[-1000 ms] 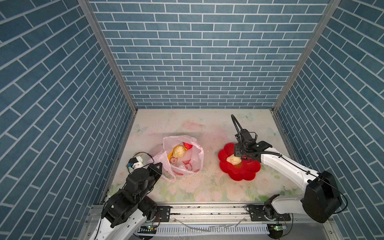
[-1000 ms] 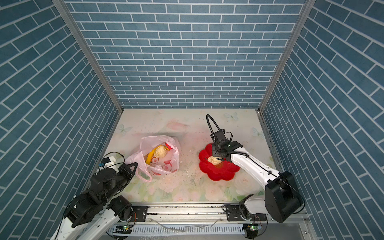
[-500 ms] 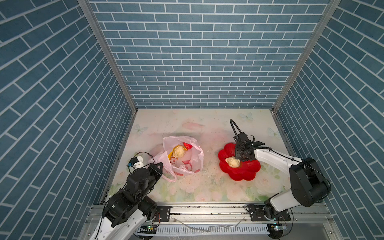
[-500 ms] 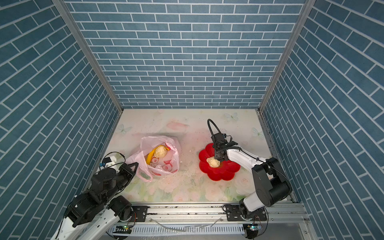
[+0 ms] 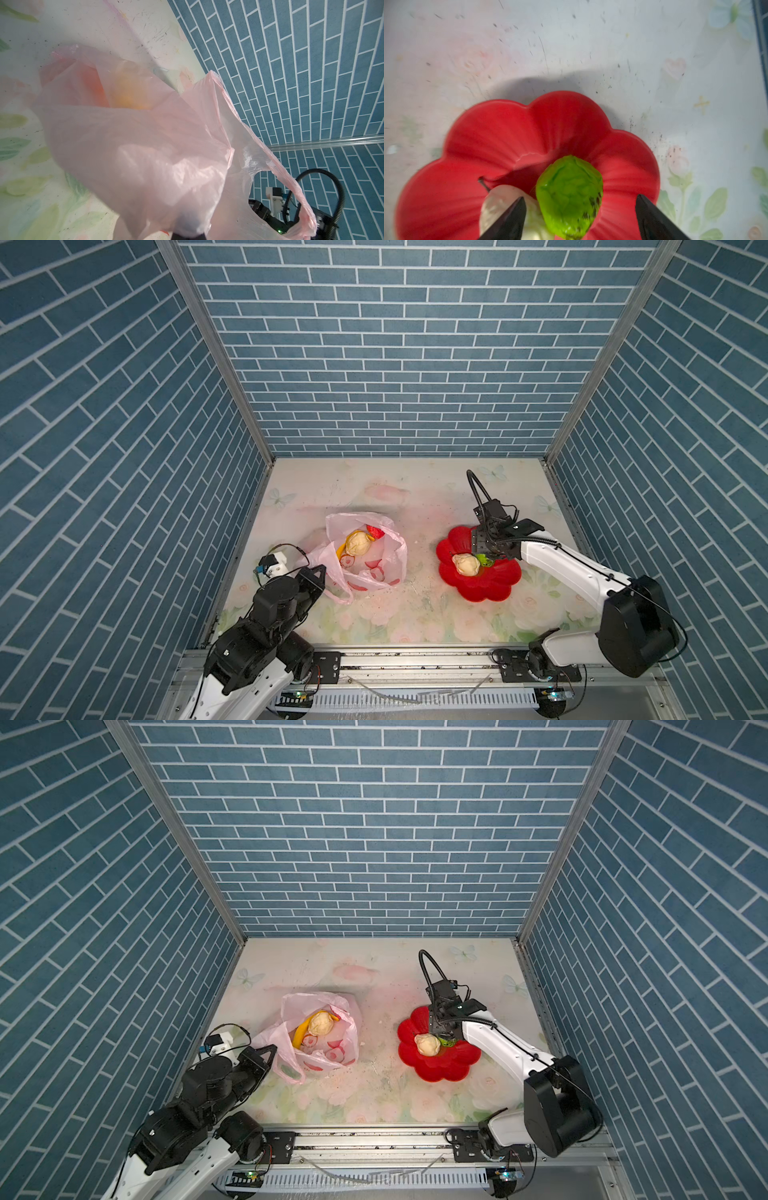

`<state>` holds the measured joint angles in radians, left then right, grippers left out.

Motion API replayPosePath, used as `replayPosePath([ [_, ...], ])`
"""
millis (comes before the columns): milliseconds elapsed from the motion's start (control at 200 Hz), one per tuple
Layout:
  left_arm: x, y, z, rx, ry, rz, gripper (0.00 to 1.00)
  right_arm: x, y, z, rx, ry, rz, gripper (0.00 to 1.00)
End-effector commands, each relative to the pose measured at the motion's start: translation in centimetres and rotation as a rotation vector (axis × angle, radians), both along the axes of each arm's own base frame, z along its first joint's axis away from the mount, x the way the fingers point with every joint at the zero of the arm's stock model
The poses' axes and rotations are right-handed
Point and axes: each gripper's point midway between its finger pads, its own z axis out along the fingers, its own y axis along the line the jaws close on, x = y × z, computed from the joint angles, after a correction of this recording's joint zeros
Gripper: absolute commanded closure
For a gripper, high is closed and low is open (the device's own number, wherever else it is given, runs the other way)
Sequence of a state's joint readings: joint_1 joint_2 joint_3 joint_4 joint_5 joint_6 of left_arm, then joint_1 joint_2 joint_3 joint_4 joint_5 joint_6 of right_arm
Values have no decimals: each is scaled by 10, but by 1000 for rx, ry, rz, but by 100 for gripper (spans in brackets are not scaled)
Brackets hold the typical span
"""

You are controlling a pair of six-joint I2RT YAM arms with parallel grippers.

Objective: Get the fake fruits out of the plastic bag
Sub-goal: 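Lower the green fruit onto the red plate and open the right gripper, then reach the right gripper into the bag mouth toward the cream fruit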

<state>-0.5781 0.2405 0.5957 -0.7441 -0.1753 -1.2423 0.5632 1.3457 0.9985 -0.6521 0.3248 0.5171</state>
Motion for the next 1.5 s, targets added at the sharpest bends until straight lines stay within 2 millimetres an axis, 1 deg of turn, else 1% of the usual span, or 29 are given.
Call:
replayPosePath([
  [0, -4, 0, 1, 26, 4, -24, 100, -4, 31, 80, 38, -143, 114, 20],
  [80, -8, 0, 1, 31, 20, -35, 100, -12, 76, 122, 80, -214, 248, 22],
  [190, -13, 2, -2, 60, 52, -49, 100, -27, 147, 168, 175, -311, 414, 25],
  [280, -15, 3, -8, 72, 72, -54, 100, -44, 204, 194, 251, -370, 541, 29],
  [350, -15, 2, -14, 67, 80, -54, 100, -62, 249, 205, 310, -386, 650, 32],
  [395, -15, 1, -17, 63, 83, -55, 100, -71, 273, 210, 327, -394, 704, 33],
  [440, -14, 0, -20, 59, 87, -57, 100, -77, 294, 205, 345, -376, 745, 34],
  [485, -14, -1, -23, 56, 91, -59, 100, -80, 312, 193, 361, -335, 770, 36],
  [565, -14, -1, -25, 56, 92, -61, 100, -83, 335, 159, 369, -248, 797, 39],
  [650, -17, 2, -27, 67, 99, -51, 100, -87, 349, 112, 343, -143, 817, 43],
  [725, -20, 6, -30, 76, 107, -46, 100, -96, 352, 70, 322, -58, 834, 46],
  [775, -22, 8, -32, 81, 113, -41, 100, -102, 352, 47, 311, -4, 843, 47],
  [865, -24, 11, -34, 85, 116, -33, 100, -114, 346, 11, 265, 78, 862, 49],
  [960, -24, 13, -37, 90, 124, -25, 100, -119, 342, -16, 232, 133, 863, 49],
  [1015, -24, 11, -38, 85, 124, -27, 100, -117, 342, -25, 218, 140, 853, 47],
  [1075, -23, 10, -38, 80, 123, -31, 100, -109, 345, -29, 211, 121, 825, 42],
  [1130, -24, 10, -39, 78, 125, -34, 100, -99, 348, -32, 216, 113, 780, 36],
  [1245, -28, 11, -42, 70, 129, -35, 100, -78, 360, -43, 282, 113, 650, 27],
  [1400, -36, 12, -48, 37, 127, -46, 100, -46, 371, -53, 333, 86, 495, 19],
  [1465, -39, 11, -51, 27, 127, -55, 100, -35, 376, -54, 377, 82, 447, 18],
  [1495, -40, 11, -52, 21, 125, -59, 100, -31, 378, -51, 401, 74, 432, 18],
])
